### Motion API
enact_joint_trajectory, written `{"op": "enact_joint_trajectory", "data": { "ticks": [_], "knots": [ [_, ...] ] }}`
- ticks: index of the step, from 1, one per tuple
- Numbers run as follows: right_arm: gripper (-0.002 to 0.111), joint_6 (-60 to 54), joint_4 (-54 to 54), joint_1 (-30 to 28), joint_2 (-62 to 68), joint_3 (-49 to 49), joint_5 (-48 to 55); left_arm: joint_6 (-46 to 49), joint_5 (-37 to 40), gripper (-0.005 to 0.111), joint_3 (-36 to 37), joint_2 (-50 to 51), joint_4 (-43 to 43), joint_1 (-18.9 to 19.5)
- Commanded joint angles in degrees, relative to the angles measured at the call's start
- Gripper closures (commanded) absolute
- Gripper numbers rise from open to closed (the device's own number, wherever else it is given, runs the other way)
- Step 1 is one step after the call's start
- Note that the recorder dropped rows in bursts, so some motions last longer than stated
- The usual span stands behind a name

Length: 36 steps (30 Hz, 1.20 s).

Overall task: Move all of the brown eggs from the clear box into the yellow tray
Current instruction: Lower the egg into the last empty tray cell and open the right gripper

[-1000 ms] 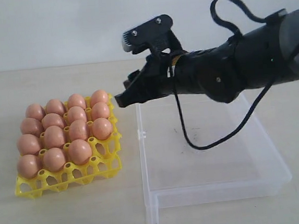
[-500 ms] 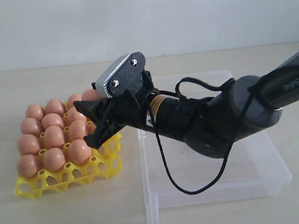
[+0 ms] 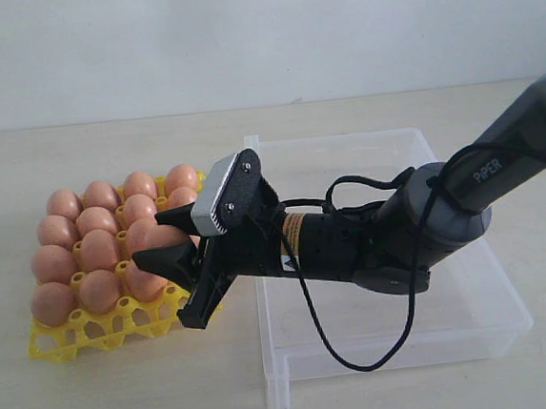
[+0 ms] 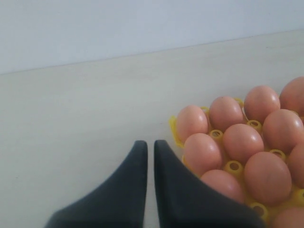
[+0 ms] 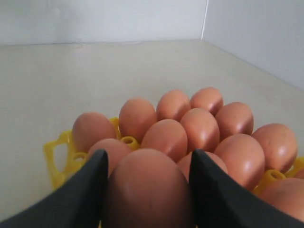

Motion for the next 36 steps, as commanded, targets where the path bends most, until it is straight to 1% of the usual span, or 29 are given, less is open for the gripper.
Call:
{"op": "enact_joint_trajectory", "data": {
  "ticks": [1, 10, 23, 30, 36],
  "knots": [
    [0.108, 0.54, -0.89, -0.36, -0.02, -0.39, 0.67, 0.03, 0.34, 0.103, 0.28, -0.45, -0.31, 0.11],
    [0.108, 0.54, 0.27, -0.36, -0.02, -0.39, 5.69, 0.03, 0.34, 0.103, 0.28, -0.45, -0.31, 0.11],
    [0.108, 0.54, 1.19, -0.36, -0.02, -0.48, 5.66, 0.03, 0.55, 0.103, 0.28, -0.45, -0.31, 0.11],
    [0.108, -1.78, 1.44, -0.36, -0.02, -0.51, 5.98, 0.03, 0.55, 0.103, 0.28, -0.45, -0.31, 0.11],
    [0.108, 1.28, 0.01, -0.36, -0.02, -2.70, 11.94, 0.03, 0.83, 0.103, 0.28, -0.45, -0.31, 0.11]
  ]
}}
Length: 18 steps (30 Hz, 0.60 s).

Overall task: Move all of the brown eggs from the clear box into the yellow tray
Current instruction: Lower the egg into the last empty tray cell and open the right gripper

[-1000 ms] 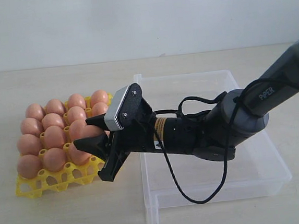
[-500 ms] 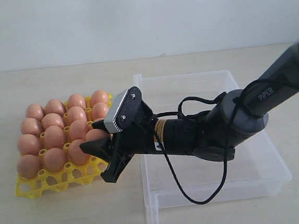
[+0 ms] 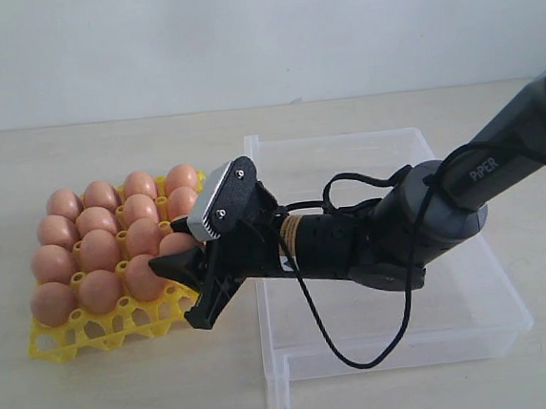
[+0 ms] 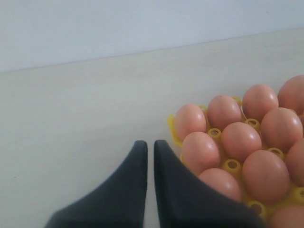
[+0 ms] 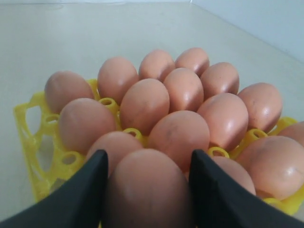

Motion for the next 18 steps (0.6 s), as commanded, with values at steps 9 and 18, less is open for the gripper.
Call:
{"op": "enact_joint_trajectory", "data": {
  "ticks": [9, 18],
  "knots": [
    [0.108, 2.28, -1.59, -0.24, -0.26, -2.00, 3.36, 0.03, 0.51, 0.103, 0.28, -0.45, -0.31, 0.11],
    [0.080, 2.07, -2.33, -0.16, 0.14, -2.00, 2.98, 0.03, 1.04, 0.103, 0.28, -0.45, -0.31, 0.11]
  ]
}}
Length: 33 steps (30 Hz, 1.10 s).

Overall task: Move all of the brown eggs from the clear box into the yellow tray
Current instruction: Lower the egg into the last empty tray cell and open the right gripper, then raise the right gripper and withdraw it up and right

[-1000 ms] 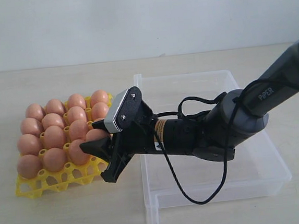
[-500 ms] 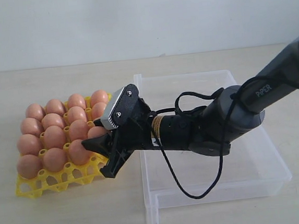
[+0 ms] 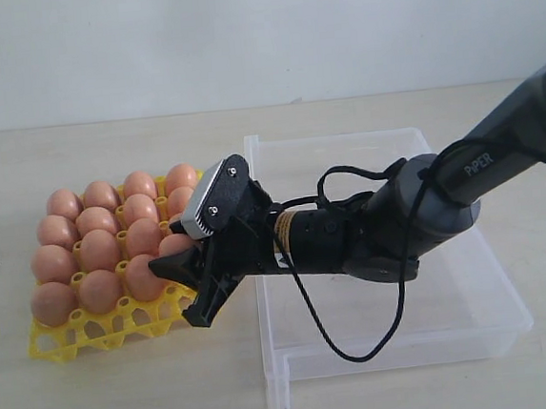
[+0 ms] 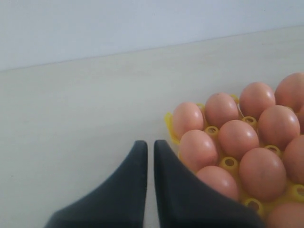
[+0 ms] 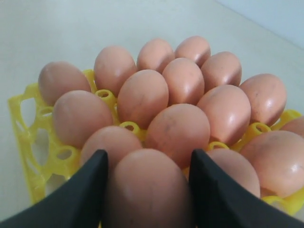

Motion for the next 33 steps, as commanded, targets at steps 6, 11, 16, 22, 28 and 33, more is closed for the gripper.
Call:
{"op": "enact_joint_trajectory", "data": {
  "ticks": [6, 11, 16, 22, 28, 33],
  "knots": [
    [0.058, 0.31, 1.62, -0.16, -0.10, -0.21, 0.10, 0.03, 0.43, 0.103, 0.28, -0.45, -0.31, 0.11],
    [0.058, 0.31, 2.08, -0.16, -0.24, -0.21, -0.03, 0.03, 0.43, 0.103, 0.28, -0.45, -0.31, 0.11],
    [0.058, 1.14, 4.34, -0.39, -6.59, -0.09, 1.02, 0.03, 0.43, 0.103, 0.28, -0.45, -0.31, 0.11],
    [0.103, 2.26, 2.90, -0.39, -17.37, -0.09, 10.22, 0.03, 0.69, 0.103, 0.28, -0.45, -0.31, 0.11],
    [0.108, -2.93, 2.65, -0.39, -25.23, -0.09, 24.64, 0.03, 2.30, 0.103, 0.28, -0.45, -0.31, 0.11],
    [0.108, -5.55, 2.65, -0.39, -30.99, -0.09, 38.05, -0.21, 2.39, 0.103, 0.28, -0.45, -0.31, 0.11]
  ]
}}
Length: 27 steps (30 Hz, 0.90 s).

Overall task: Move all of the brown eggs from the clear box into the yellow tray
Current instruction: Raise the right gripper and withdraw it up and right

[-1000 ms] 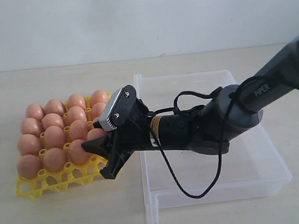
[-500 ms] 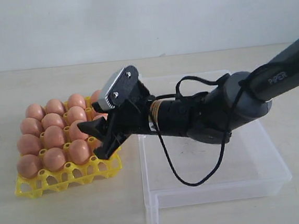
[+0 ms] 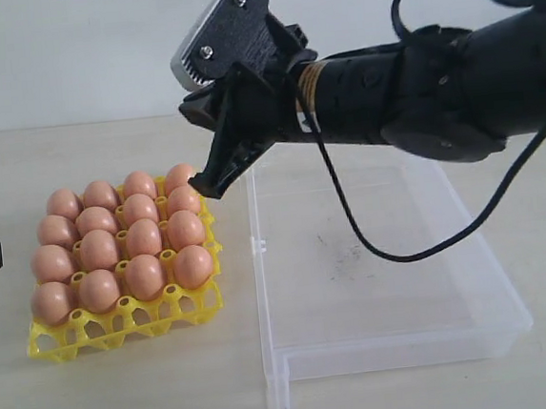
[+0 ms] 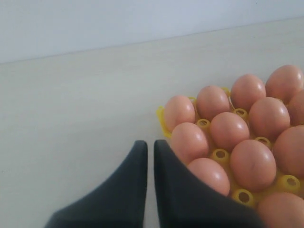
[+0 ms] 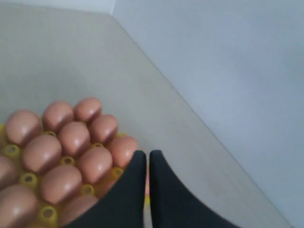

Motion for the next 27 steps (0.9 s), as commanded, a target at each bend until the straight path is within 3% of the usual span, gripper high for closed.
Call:
{"op": "enact_joint_trajectory", "data": {
  "ticks": [1, 11, 21, 27],
  "knots": [
    [0.108, -2.19, 0.27, -0.39, -5.63, 0.03, 12.32, -0.78, 0.31, 0.103, 0.28, -0.45, -0.31, 0.11],
    [0.108, -3.24, 1.26, -0.85, -14.57, 9.12, 16.15, -2.99, 3.89, 0.103, 0.28, -1.19, 0.52, 0.11],
    [0.108, 3.23, 3.71, -12.63, -17.39, 14.68, 18.40, -4.86, 11.51, 0.103, 0.28, -12.21, 3.09, 0.11],
    [0.108, 8.99, 4.18, -13.50, -17.39, 14.69, 24.13, -4.61, 11.07, 0.103, 0.28, -16.19, 3.09, 0.11]
  ]
}}
